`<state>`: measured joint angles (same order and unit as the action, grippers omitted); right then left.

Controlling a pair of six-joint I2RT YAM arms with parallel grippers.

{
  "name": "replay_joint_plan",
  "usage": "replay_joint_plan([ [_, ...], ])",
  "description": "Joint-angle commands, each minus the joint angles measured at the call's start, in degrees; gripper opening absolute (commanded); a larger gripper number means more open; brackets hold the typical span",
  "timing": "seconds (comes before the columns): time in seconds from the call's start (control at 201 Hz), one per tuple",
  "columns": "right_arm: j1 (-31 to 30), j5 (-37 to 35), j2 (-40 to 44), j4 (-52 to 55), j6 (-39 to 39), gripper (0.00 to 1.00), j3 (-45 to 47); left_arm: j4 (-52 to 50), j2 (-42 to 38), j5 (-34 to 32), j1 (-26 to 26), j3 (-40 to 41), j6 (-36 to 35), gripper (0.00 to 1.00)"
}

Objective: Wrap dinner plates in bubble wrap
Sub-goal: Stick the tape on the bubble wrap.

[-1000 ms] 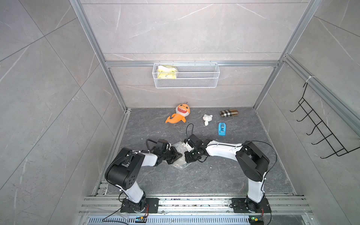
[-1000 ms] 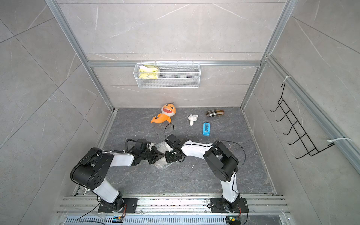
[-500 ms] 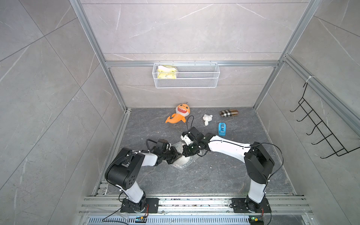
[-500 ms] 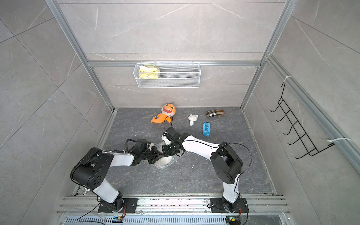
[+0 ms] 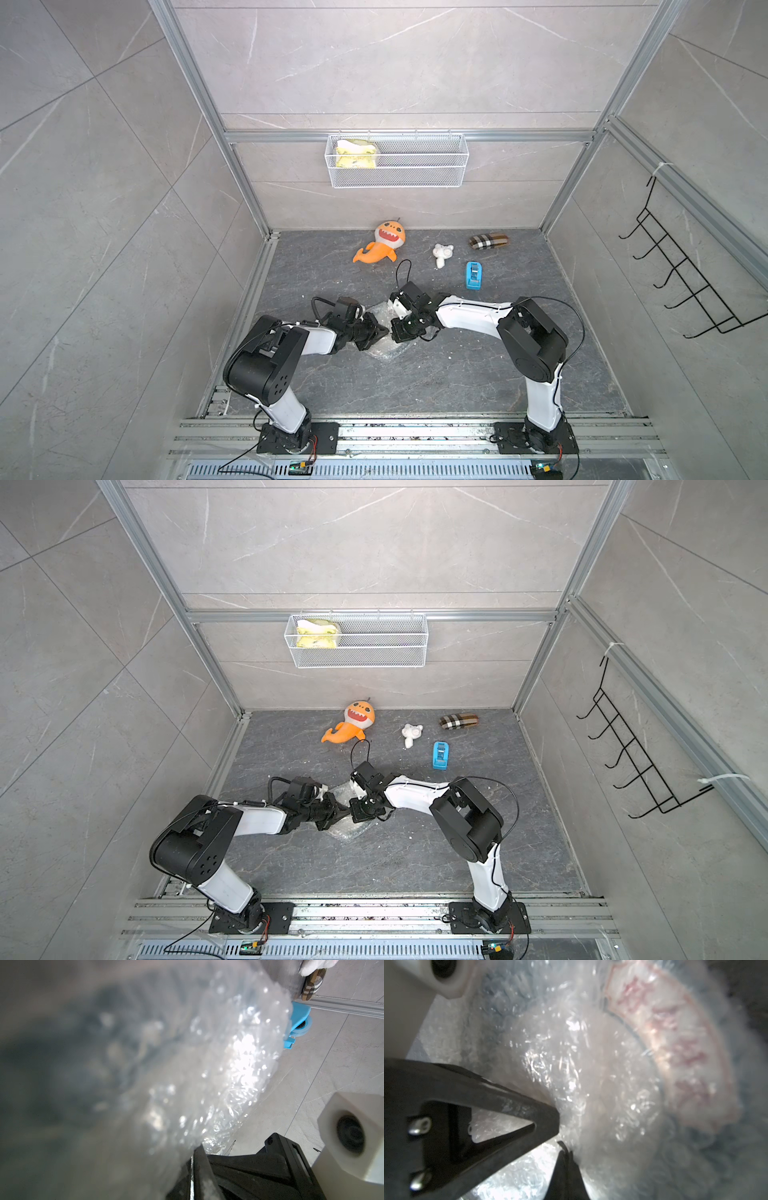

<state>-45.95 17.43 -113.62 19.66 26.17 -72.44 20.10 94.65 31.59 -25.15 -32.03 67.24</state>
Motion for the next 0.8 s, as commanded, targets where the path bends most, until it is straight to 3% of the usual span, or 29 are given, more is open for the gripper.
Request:
replay_joint_plan([
  [0.0,0.25,-6.46,-2.02,4.58,0.11,0.01,4.82,-10.89,0.74,-4.12,-0.20,1.92,-0.89,0.10],
  [0.184,0.38,-8.38,-0.12,4.18,0.07,0.01,7.81,-13.13,-0.99,-4.58,-0.03,1.19,-1.94,0.10],
  [0.359,0.78,-3.33,4.68,2.27,2.27,0.02,9.74,-13.22,-0.52,-4.44,0.81,1.85,-2.58,0.10],
  [0.429,0.86,-4.33,6.71,1.33,2.82,0.02,10.99,-13.04,-0.39,-4.52,0.80,1.86,-2.55,0.10],
  [0.638,1.57,-3.79,0.77,1.05,2.34,0.01,11.44,-11.37,1.32,-3.41,0.85,1.78,-2.15,0.10],
  [0.792,1.44,-4.70,4.11,3.09,1.51,0.02,10.27,-11.70,-0.93,-2.40,0.81,1.10,-1.59,0.11],
])
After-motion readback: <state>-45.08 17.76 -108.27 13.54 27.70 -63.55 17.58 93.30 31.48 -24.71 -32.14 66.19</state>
